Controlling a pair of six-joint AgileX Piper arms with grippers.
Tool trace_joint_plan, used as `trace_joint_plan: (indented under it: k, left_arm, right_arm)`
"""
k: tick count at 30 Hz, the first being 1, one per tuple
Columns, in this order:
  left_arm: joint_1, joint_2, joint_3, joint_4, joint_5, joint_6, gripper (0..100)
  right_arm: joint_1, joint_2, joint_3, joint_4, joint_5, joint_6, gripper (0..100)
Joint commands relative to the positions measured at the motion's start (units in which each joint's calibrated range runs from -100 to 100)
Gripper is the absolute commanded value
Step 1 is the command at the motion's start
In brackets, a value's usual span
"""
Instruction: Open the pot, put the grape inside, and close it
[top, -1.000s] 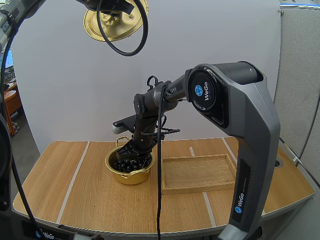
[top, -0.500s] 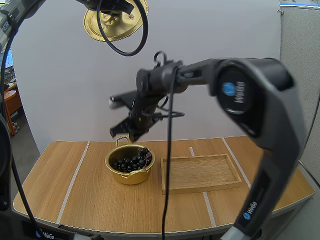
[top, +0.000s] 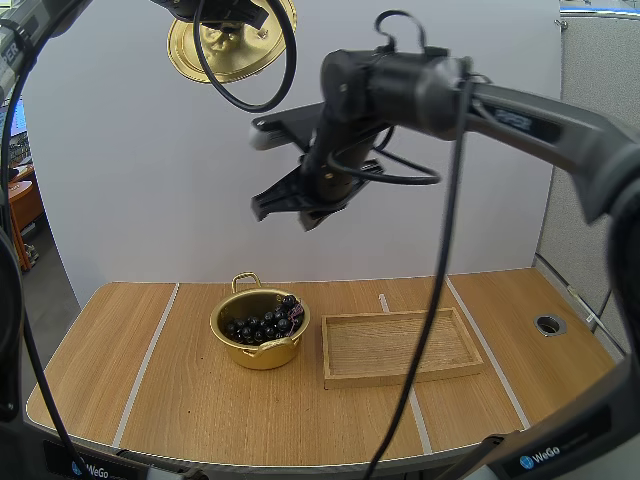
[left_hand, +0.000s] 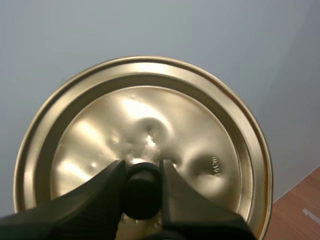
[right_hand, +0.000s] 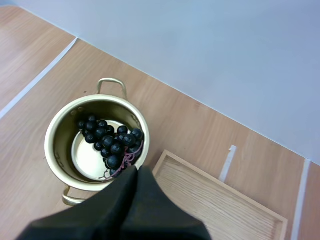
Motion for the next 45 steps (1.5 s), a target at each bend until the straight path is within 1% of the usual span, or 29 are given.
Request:
trace_joint_plan:
  k: [1, 9, 17, 22, 29, 32, 36, 41, 45]
  left_arm:
    - [-0.15, -0.4, -0.5, -0.1, -1.2, -0.4, 0]
    - [-0.15, -0.4, -0.5, -0.1, -1.2, -0.4, 0]
    - [-0.15, -0.4, -0.5, -0.1, -1.2, -0.4, 0]
    - [-0.15, -0.4, -0.5, -0.1, -1.2, -0.4, 0]
    - [-0.15, -0.4, -0.5, -0.1, -1.2, -0.4, 0]
    - [-0.15, -0.4, -0.5, -0.1, -1.2, -0.4, 0]
    - [-0.15, -0.4, -0.5, -0.1, -0.7, -0.4, 0]
    - [-0.15, -0.4, -0.5, 0.1, 10.2, -0.4, 0]
    - [-0.15, -0.4, -0.3, 0.1, 14.8, -0.4, 0]
  right_arm:
    - [-2.0, -8.0, 4.3, -1.1, 2.3, 1.4, 0]
    - [-2.1, -20.2, 10.7, 3.7, 9.6, 1.1, 0]
    - [-2.1, -29.5, 19.3, 3.4, 11.5, 1.1, 0]
    - [-2.1, -34.4, 22.8, 3.2, 12.5, 1.1, 0]
    - [-2.1, -41.0, 31.9, 3.7, 12.5, 1.1, 0]
    - [-2.1, -42.4, 33.5, 3.8, 12.5, 0.8, 0]
    - [-2.1, -43.1, 33.4, 4.2, 12.5, 0.8, 0]
    - [-2.1, -43.1, 33.4, 4.9, 12.5, 0.8, 0]
    - [-2.1, -43.1, 33.4, 4.9, 12.5, 0.8, 0]
